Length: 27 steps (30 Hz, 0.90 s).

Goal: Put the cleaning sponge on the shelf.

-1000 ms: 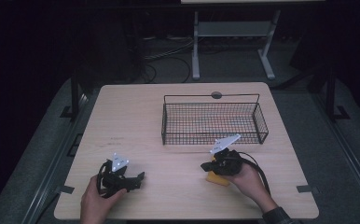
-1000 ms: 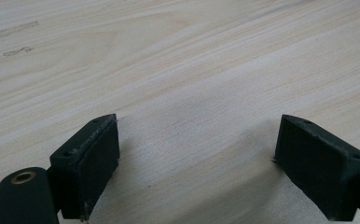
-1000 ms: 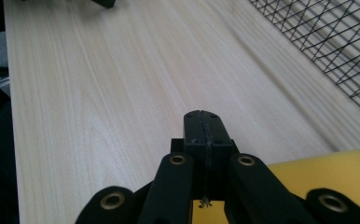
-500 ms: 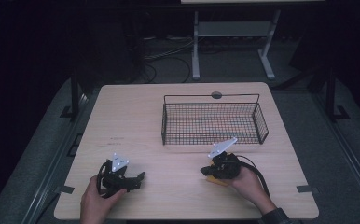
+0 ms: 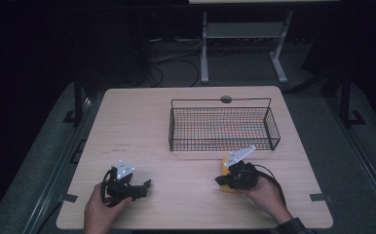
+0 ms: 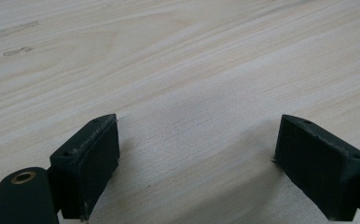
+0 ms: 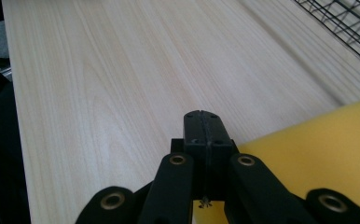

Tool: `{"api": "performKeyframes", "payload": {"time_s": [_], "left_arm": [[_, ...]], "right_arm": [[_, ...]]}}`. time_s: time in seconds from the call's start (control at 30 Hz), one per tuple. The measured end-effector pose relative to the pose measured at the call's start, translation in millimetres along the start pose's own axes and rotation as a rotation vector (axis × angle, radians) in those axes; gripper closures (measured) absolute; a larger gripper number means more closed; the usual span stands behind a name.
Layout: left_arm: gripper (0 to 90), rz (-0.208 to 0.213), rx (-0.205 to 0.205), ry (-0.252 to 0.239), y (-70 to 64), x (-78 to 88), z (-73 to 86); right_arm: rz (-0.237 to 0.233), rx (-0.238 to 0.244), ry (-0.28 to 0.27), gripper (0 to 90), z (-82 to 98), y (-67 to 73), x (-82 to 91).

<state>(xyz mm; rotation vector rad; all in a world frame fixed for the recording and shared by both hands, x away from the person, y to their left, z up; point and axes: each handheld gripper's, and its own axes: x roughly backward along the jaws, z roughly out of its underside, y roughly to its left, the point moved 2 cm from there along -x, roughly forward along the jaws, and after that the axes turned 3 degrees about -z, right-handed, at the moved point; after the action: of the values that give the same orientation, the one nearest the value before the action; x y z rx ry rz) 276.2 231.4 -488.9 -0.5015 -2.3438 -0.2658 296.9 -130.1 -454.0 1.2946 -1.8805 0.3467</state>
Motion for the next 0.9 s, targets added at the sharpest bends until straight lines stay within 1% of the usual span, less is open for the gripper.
{"api": "performKeyframes", "payload": {"time_s": [0.07,0.43,0.9], "left_arm": [[12.9,0.000,0.000,-0.001,0.0,-0.1,0.0],[12.9,0.000,0.001,-0.004,-0.1,-0.3,0.1],[12.9,0.000,-0.001,-0.002,0.1,-0.1,0.1]], "right_arm": [[0.003,-0.011,-0.003,89.8,2.3,-0.5,2.5],[0.023,-0.032,-0.012,89.8,15.0,-4.3,17.3],[0.054,-0.073,-0.022,89.8,31.1,-10.1,35.0]]}}
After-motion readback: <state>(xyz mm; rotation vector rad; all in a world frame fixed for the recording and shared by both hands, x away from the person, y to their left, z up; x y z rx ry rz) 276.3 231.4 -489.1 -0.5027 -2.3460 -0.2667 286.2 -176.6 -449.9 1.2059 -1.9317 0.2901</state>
